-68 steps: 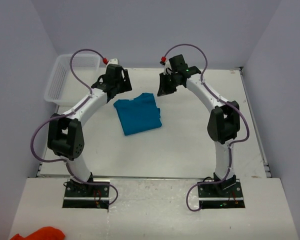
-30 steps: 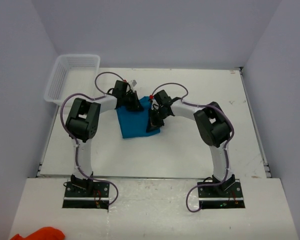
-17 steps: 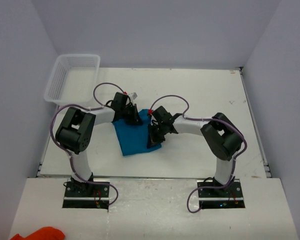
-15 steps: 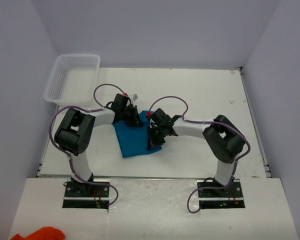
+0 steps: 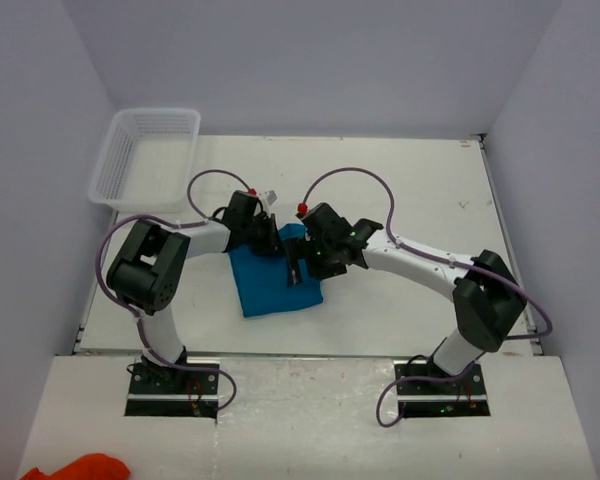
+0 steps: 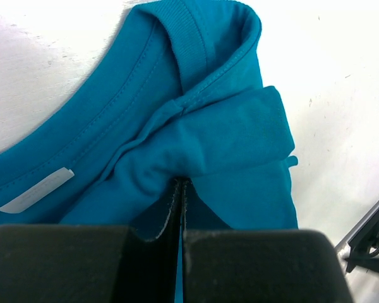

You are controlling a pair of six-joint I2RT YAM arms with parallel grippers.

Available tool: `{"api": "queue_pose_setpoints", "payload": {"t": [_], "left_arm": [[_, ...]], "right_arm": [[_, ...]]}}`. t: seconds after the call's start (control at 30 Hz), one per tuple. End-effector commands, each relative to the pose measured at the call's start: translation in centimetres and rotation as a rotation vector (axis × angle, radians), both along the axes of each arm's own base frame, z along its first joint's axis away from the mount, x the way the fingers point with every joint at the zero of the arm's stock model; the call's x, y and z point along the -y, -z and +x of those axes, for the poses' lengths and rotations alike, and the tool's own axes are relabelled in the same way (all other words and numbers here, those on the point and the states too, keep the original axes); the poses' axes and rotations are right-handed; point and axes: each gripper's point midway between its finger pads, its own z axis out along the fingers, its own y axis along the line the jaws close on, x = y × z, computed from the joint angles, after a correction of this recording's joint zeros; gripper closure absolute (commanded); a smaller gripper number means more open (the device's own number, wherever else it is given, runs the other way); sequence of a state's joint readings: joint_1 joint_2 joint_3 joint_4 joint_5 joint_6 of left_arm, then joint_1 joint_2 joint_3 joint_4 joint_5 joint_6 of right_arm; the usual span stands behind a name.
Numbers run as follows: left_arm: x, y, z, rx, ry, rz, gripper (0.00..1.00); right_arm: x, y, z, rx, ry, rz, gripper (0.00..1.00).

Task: Fold and stack the t-shirts
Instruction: Put the neatly folded tshirt into the corner of the board with the right arm

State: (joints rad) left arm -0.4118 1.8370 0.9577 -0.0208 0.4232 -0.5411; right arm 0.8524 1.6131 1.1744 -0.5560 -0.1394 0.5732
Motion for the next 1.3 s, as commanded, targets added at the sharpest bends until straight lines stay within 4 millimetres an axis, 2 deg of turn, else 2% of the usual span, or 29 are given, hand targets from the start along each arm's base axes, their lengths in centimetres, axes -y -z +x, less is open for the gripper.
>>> {"api": "queue_pose_setpoints", "payload": {"t": [0.0,0.03,0.23,0.4,0.53,0.73,1.03,1.27], "left_arm": [[0.6,-0.1,0.1,0.021,0.019,0.009,1.0],[0.7,-0.1,0.1,0.02,0.021,0.008,1.0],[0.6,0.5,-0.2,0.007,0.03,0.018,1.0],[0.7,0.9,-0.3,-0.003,0.036,0.019,1.0],[0.9,0.6,0.0,0.003,0.039,0.012,1.0],[1.2,0.1,0.3,0.008,0.044,0.003,1.0],[1.3,0.0,0.3,0.004,0.047,0.005,1.0],[1.1,0.4,0.1,-0.005,0.051,0.016,1.0]], "right_arm": [[2.5,2.2,2.0,0.011,0.047,-0.114,0.07],[2.8,2.7,3.1,0.012,0.073,-0.109,0.07],[4.7,5.0,6.4,0.002,0.103,-0.129,0.07],[4.4,5.9,7.3,-0.023,0.082,-0.082,0.09],[3.8,6.5,7.0,-0.044,0.073,-0.032,0.09],[3.2,8.9,5.6,-0.126,0.083,0.053,0.11],[3.8,12.4,4.1,-0.196,0.154,0.076,0.13],[4.3,14.2,2.7,-0.219,0.217,0.119,0.19]]}}
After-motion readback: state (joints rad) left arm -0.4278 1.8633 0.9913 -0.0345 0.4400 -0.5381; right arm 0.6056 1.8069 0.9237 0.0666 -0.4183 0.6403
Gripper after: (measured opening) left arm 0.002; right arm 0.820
